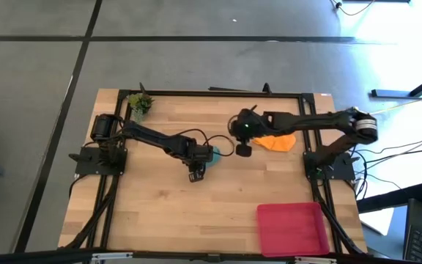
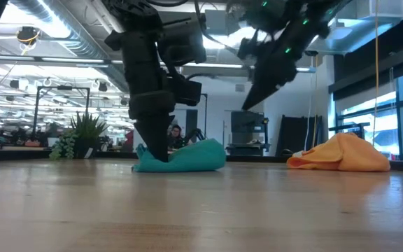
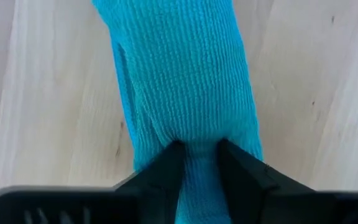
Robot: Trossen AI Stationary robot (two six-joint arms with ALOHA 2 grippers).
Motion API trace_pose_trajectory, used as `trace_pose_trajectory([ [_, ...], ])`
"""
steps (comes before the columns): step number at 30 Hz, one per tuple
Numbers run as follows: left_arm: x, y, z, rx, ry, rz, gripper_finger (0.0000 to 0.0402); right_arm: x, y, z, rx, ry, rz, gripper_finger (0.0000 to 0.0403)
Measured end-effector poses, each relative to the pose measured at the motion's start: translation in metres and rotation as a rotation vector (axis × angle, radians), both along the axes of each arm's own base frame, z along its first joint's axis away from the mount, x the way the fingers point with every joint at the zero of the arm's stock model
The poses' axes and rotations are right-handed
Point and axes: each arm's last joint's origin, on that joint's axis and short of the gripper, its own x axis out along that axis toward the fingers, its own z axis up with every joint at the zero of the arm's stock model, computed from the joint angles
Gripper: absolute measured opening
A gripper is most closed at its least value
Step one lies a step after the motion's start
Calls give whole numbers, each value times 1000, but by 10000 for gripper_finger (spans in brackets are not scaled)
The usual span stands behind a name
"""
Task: Roll microfiber towels into tight, uniform cylinder then place into a basket
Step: Put the blue microfiber cloth into the red bin
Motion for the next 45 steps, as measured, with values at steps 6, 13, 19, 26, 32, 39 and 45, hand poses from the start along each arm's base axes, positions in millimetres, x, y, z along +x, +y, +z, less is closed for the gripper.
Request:
trace_pose_trajectory([
  [6, 0, 0, 0, 33, 7, -130, 97, -16, 29, 16, 1, -69, 75, 42],
  [13, 1, 0, 0, 77, 16, -301, 97, -21, 54, 14, 7, -66, 159, 42],
  [19, 3, 0, 1, 93, -5, -301, 97, -22, 65, 10, 10, -53, 198, 42],
  [26, 4, 0, 1, 96, -17, -300, 97, -22, 68, 10, 10, -53, 208, 42],
  [32, 6, 0, 2, 100, -39, -297, 97, -22, 68, 10, 10, -53, 208, 42],
  [39, 9, 0, 2, 105, -71, -295, 97, -20, 69, 8, 24, -54, 197, 42],
  [45, 14, 0, 3, 111, -124, -292, 97, -14, 77, -5, 2, -3, 253, 42],
])
